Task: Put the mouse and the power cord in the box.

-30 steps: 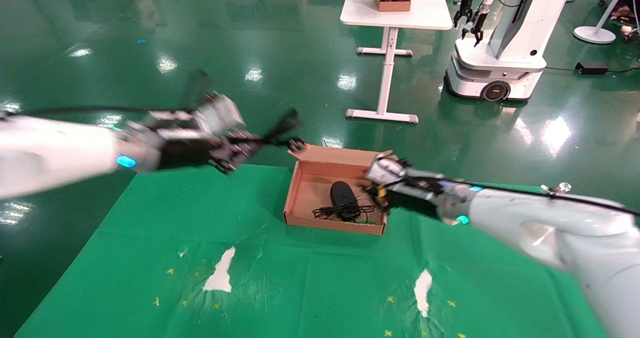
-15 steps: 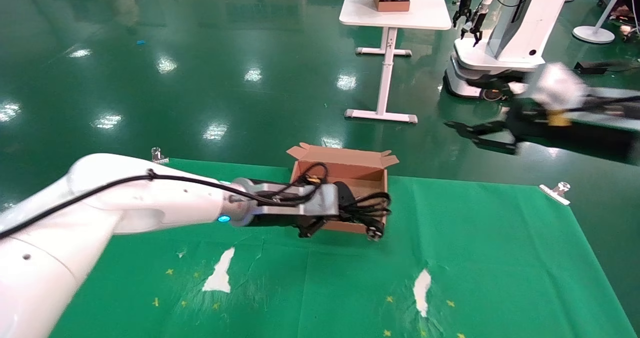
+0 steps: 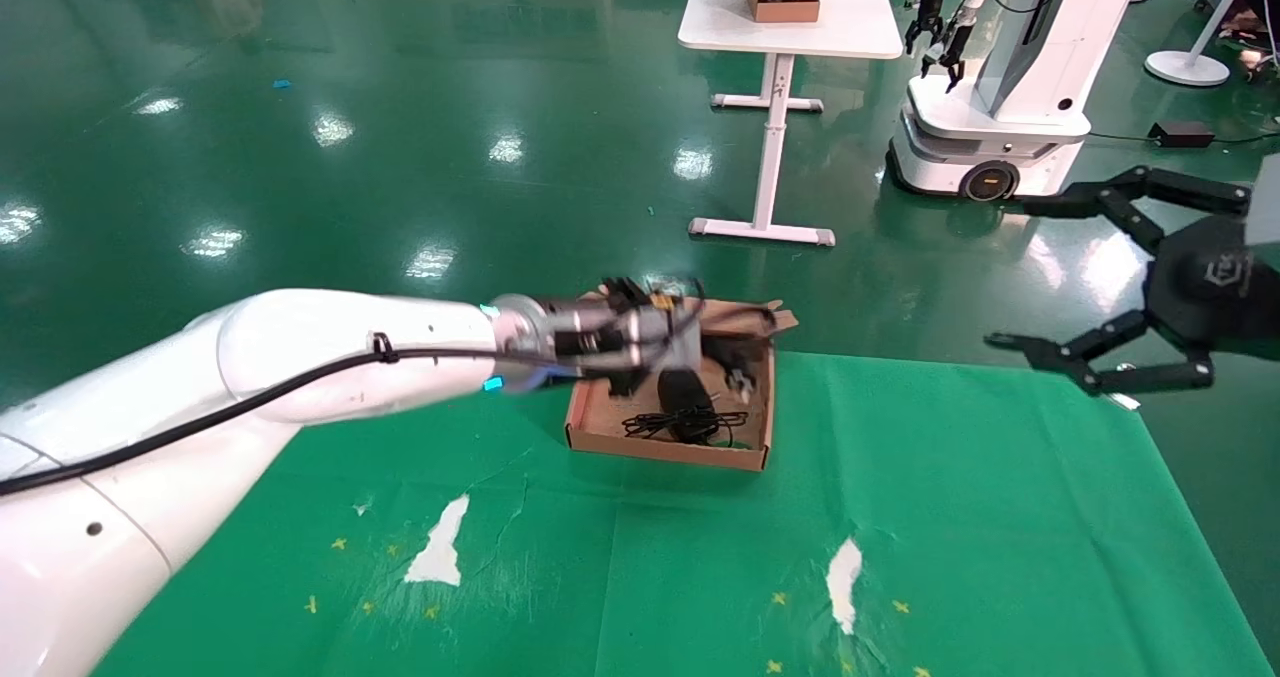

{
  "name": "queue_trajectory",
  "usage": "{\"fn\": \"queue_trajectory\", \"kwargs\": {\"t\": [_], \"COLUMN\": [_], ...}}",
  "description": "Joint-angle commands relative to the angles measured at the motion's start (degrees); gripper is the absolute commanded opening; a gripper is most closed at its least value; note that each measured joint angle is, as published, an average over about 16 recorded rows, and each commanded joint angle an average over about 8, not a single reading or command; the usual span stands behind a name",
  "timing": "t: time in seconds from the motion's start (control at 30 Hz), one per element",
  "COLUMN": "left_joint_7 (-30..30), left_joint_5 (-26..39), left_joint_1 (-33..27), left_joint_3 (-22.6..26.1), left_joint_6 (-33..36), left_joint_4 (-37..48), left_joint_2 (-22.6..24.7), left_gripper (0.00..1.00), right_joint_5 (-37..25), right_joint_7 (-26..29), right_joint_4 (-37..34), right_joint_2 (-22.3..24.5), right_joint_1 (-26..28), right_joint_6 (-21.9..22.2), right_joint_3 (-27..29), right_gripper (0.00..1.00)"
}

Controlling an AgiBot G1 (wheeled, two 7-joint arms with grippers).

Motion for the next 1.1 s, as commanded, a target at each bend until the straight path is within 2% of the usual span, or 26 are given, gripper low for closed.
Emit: {"fn": "queue_trajectory", "kwargs": {"t": [0.03,0.1,0.13,0.33,0.53,1.1], "left_joint_7": [-3.3,-5.77,-6.55,-9.55,-10.15,-12.48], "left_joint_5": [-0.26,-0.58,-0.62,-1.05,-2.67,-15.37], "left_joint_1": [-0.87,-1.35,-1.52,-2.18,-1.13,9.53], "left_joint_3": [2.26,4.24,5.02,8.29,7.14,-8.73], "left_joint_6": [-2.65,-3.61,-3.88,-5.32,-4.02,11.28], "left_joint_4": [-0.55,-1.13,-1.41,-2.7,-4.17,-14.56], "left_joint_2": [0.02,0.01,0.0,-0.01,-1.43,-13.4], "left_gripper": [0.67,0.92,0.99,1.0,1.0,1.0], "right_joint_5": [0.52,0.95,1.09,1.66,2.41,9.37], "right_joint_7": [1.84,3.4,3.98,6.26,7.11,15.64], "right_joint_4": [2.63,5.19,6.15,10.51,12.18,22.98], "right_joint_2": [1.05,1.62,1.83,2.75,2.95,3.38], "right_joint_1": [-0.76,-1.67,-2.01,-3.53,-4.68,-14.81], "right_joint_6": [-1.74,-1.35,-1.12,-0.48,-0.22,0.31], "right_joint_3": [0.0,0.06,0.08,0.18,0.49,3.95], "right_gripper": [1.0,1.0,1.0,1.0,1.0,1.0]}}
